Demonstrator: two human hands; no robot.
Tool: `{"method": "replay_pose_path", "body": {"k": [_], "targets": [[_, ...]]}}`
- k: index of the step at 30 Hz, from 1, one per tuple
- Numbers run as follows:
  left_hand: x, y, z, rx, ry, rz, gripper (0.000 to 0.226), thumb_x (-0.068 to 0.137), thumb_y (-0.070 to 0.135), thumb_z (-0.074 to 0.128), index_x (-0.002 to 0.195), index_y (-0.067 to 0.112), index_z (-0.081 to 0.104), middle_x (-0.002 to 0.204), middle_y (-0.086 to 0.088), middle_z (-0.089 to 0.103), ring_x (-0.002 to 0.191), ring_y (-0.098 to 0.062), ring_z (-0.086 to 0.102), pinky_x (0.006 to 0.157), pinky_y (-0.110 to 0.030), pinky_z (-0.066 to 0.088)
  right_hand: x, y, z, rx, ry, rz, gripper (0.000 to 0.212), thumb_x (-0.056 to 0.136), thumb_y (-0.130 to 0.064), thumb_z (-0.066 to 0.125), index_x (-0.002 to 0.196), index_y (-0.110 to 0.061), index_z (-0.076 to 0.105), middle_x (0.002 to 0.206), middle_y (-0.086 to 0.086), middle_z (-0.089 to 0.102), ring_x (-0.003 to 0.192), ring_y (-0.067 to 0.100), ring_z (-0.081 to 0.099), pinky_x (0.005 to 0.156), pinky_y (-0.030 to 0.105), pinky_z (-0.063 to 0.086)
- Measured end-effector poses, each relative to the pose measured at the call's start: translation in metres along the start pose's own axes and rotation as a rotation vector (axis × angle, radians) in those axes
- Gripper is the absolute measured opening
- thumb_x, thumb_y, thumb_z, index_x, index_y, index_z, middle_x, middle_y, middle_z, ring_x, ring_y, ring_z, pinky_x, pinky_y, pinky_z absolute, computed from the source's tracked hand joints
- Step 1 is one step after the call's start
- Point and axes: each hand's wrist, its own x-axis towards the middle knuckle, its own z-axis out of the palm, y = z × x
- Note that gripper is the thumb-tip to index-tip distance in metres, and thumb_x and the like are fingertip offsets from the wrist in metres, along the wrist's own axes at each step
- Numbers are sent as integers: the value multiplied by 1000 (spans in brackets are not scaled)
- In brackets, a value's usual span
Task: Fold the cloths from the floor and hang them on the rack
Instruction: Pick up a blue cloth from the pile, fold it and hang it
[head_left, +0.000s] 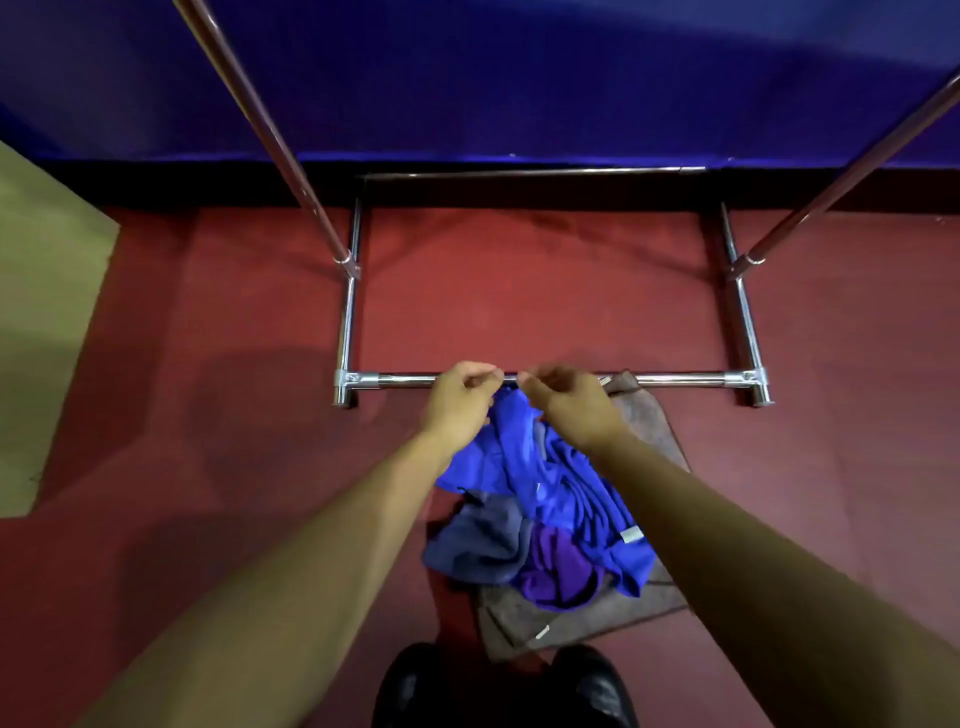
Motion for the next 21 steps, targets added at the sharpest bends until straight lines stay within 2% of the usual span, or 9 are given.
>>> {"method": "replay_pose_path", "body": {"k": [2, 4, 7, 9, 11, 13, 15, 18, 21], "targets": [[18, -13, 3, 87, 62, -5, 4, 96, 23, 65, 93, 26, 66, 96, -1, 69, 87, -19, 63, 80, -37, 56, 15, 13, 7, -48, 40, 15, 28, 90, -28, 70, 106, -5, 69, 91, 1, 70, 85, 13, 63, 90, 34, 49], [32, -31, 5, 151, 130, -42, 10, 94, 20, 68, 103, 15, 68, 96, -4, 70, 89, -19, 64, 78, -29, 50, 25, 31, 16, -114, 45, 58, 29, 88, -34, 72, 105, -10, 68, 96, -1, 71, 92, 15, 64, 91, 33, 48], [44, -46, 3, 289, 242, -121, 23, 90, 23, 72, 108, 8, 72, 106, -10, 74, 101, -24, 68, 84, -26, 49, 35, 51, 27, -198, 66, 105, 23, 85, -39, 74, 87, -20, 62, 80, -7, 63, 79, 14, 57, 82, 27, 45], [45, -54, 2, 327, 242, -205, 24, 88, 28, 74, 102, 9, 74, 101, -9, 74, 99, -25, 69, 85, -30, 50, 37, 57, 34, -275, 91, 149, 29, 82, -44, 75, 81, -23, 56, 79, -6, 60, 79, 17, 56, 79, 25, 42], [48, -67, 3, 329, 186, -241, 27, 87, 32, 76, 100, 8, 75, 96, -7, 74, 95, -23, 70, 83, -31, 51, 39, 67, 41, -324, 77, 217, 36, 78, -51, 76, 89, -22, 58, 89, -2, 65, 87, 22, 60, 83, 28, 46], [48, -77, 8, 288, 124, -250, 30, 88, 32, 76, 105, 7, 75, 93, -6, 73, 86, -19, 66, 80, -31, 51, 37, 72, 47, -363, 54, 287, 56, 73, -58, 76, 110, -18, 61, 107, 2, 69, 103, 24, 64, 94, 35, 49], [47, -85, 12, 246, 113, -257, 30, 90, 26, 75, 112, 6, 72, 96, -11, 74, 81, -18, 62, 81, -33, 53, 38, 76, 52, -350, 91, 321, 61, 71, -60, 76, 113, -19, 62, 111, 4, 70, 108, 25, 64, 96, 37, 49], [46, -94, 17, 237, 120, -244, 26, 88, 21, 77, 109, 7, 73, 101, -13, 76, 86, -22, 68, 88, -34, 55, 41, 82, 57, -300, 120, 336, 38, 75, -52, 76, 96, -20, 69, 91, 1, 73, 94, 23, 66, 87, 33, 51], [43, -93, 15, 258, 116, -207, 23, 88, 25, 77, 105, 10, 75, 91, -6, 74, 81, -16, 65, 78, -26, 51, 43, 84, 56, -278, 102, 313, 22, 84, -41, 72, 76, -21, 67, 68, -6, 63, 74, 20, 59, 78, 33, 53]]}}
